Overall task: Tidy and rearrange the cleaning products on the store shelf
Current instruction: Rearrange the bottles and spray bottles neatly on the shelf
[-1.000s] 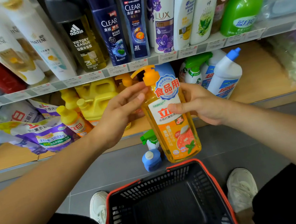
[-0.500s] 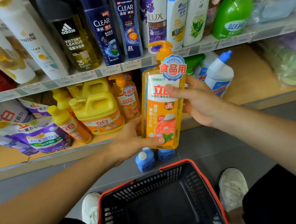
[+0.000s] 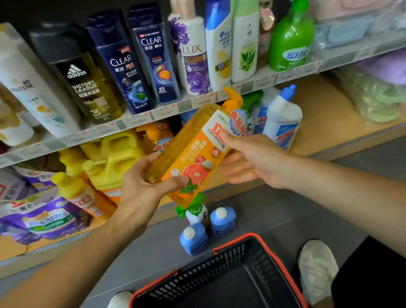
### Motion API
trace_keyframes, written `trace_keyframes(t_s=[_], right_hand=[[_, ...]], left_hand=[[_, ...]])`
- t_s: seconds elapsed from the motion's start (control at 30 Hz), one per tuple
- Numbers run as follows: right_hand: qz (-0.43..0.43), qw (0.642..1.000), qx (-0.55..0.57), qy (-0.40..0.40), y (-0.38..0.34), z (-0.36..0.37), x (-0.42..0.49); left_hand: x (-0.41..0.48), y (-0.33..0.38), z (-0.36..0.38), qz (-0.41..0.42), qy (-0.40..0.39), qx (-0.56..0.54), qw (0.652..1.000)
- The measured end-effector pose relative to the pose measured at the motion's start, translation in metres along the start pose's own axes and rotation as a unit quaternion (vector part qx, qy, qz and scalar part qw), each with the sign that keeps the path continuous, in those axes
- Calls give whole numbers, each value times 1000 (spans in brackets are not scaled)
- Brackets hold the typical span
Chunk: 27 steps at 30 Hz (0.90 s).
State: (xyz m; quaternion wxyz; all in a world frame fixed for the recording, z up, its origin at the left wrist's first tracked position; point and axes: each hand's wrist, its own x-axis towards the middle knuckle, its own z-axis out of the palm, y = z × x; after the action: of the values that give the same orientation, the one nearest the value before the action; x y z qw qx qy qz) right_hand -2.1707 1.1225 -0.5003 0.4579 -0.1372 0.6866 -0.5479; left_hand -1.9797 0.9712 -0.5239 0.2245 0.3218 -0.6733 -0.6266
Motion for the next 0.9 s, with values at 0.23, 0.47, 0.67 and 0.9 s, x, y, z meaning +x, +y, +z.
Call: trace_keyframes(t_s=[0.23,0.47,0.67,0.9], right_hand=[[-315,859,-366,172,2,-5,0],[-344,728,-592,-31,4,-8,19],[-354,745,-563,-56,8,-10,21],[-324,820,-472,-21,20,-13,20]], left_hand=[[5,15,-3,48,26,145,988],[-2,29,9,103,-27,244,964],[-10,34,15,153,-70,297,940],[-12,23,14,270,-116,273,916]])
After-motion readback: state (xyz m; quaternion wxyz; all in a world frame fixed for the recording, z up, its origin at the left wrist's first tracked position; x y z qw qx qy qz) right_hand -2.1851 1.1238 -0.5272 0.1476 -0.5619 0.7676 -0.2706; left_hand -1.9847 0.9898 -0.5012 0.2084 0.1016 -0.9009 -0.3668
